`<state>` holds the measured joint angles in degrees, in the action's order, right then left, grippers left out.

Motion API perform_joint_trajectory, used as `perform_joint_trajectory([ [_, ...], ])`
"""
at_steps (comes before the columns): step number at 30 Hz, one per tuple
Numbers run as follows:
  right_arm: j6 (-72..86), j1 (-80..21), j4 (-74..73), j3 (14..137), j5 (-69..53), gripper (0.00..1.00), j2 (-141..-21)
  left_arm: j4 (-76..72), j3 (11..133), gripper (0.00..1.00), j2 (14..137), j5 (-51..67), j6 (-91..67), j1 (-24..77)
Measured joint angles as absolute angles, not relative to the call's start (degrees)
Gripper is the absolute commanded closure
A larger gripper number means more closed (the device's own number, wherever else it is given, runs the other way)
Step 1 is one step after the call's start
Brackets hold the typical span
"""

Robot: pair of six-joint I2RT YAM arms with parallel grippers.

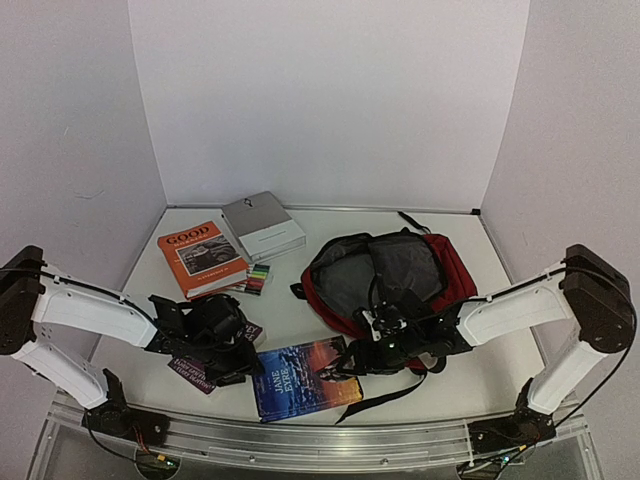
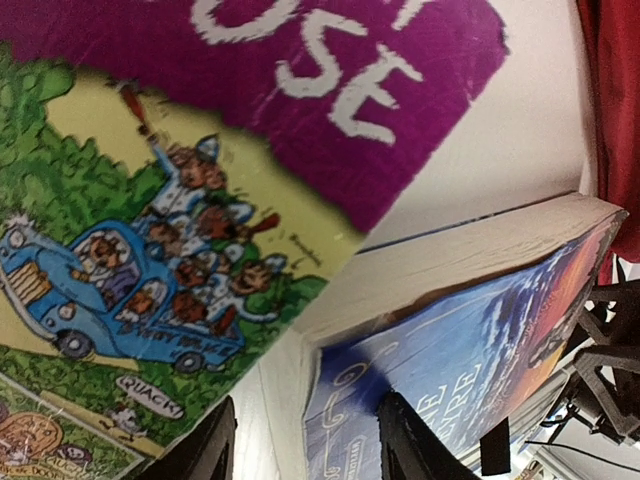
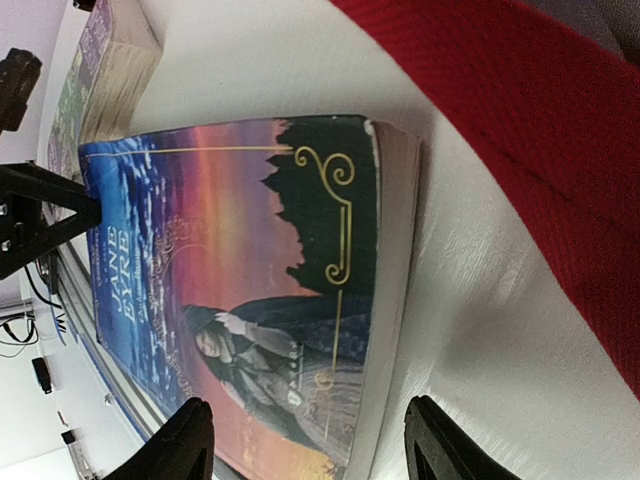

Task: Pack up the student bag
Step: Pick up the book from the center of the board.

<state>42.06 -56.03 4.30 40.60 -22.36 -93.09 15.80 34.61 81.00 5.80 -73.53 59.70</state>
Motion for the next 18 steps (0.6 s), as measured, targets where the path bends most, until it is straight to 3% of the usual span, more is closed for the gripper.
perform_joint_trajectory([
  [18, 46.06, -54.53, 13.38, 39.70, -22.63, 0.58, -98.10, 6.19, 32.10, 0.62, 82.88, 5.42, -74.96, 59.45],
])
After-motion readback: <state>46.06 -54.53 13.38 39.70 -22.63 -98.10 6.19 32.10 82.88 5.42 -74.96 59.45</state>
